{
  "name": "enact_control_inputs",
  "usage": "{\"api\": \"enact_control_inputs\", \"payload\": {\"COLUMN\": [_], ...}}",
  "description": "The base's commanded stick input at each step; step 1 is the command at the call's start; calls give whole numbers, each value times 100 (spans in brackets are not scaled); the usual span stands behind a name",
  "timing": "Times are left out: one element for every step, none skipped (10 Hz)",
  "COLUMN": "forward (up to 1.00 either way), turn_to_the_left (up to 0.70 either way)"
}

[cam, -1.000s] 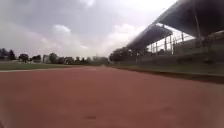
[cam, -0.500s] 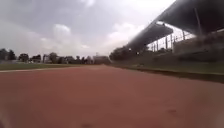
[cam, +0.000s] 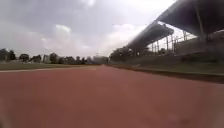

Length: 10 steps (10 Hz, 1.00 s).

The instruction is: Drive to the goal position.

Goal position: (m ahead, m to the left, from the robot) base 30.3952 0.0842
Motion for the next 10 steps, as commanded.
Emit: {"api": "enact_control_inputs", "payload": {"forward": [45, 45, 45, 45, 45, 45, 45, 45, 45, 45], "turn_to_the_left": [0, 0, 0, 0, 0, 0, 0, 0, 0, 0]}}
